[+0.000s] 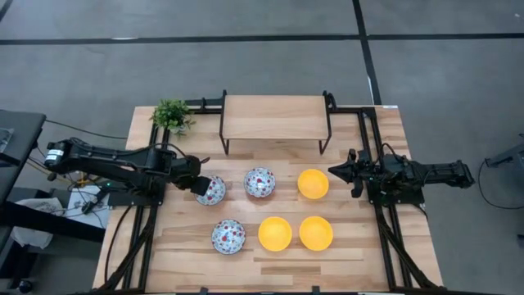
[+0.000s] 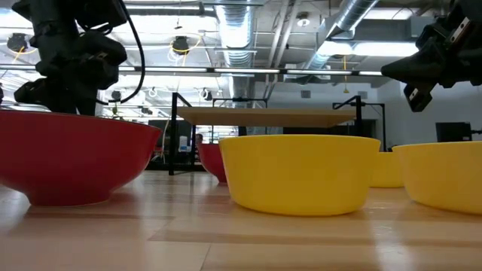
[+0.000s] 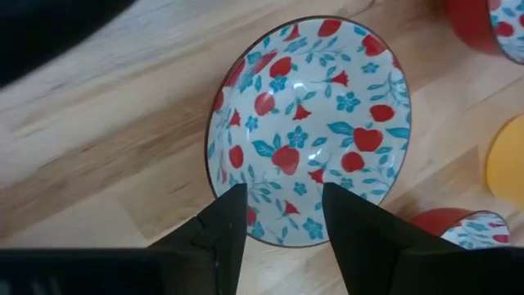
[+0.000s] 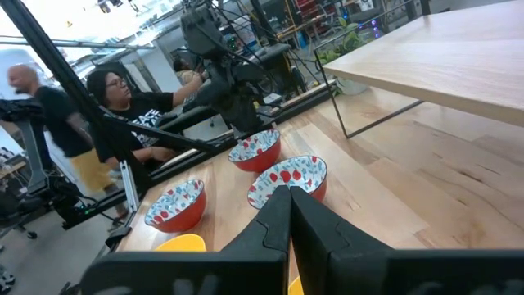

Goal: Pick & Place Mini bowls
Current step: Put the top left white bowl on the shelf

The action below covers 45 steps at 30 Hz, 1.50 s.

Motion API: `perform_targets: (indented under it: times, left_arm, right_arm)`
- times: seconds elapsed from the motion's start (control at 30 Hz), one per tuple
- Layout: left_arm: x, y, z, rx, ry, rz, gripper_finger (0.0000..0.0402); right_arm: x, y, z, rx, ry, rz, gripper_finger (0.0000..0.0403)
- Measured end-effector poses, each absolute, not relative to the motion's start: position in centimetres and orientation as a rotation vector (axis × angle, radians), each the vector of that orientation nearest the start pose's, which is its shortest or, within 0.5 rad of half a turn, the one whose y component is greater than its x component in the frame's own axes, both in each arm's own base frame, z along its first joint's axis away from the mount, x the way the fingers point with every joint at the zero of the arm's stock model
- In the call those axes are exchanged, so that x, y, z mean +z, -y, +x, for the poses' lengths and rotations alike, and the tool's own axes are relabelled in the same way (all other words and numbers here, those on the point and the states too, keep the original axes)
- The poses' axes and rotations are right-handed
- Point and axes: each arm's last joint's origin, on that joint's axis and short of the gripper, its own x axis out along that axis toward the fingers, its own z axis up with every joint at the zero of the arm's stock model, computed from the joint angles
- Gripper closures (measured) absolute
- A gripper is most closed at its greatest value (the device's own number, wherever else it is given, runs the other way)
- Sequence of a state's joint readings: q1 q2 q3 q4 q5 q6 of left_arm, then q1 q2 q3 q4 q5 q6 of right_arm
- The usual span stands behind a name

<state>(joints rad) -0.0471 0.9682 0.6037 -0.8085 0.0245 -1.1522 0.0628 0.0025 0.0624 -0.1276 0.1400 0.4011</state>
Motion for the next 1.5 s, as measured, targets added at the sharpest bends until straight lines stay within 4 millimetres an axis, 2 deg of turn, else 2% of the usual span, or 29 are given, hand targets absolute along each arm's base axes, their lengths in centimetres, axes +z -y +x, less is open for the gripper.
perform_targets:
  times: [0.37, 1.0, 1.5]
  left_arm:
    - [19.8, 0.7, 15.2, 0.697, -1.105, -1.001, 0.0245]
    - [17.8, 0.8, 16.6, 0.779, -1.221, -0.959, 0.0255]
    - [17.7, 0.8, 17.0, 0.765, -1.199, -0.967, 0.0262]
  right_arm:
    - [17.2, -0.2, 9.3, -0.089, -0.051, 0.395, 0.0403]
    - [17.2, -0.2, 9.3, -0.090, -0.051, 0.395, 0.0403]
    - [17.2, -0.2, 9.3, -0.090, -0.051, 0.395, 0.0403]
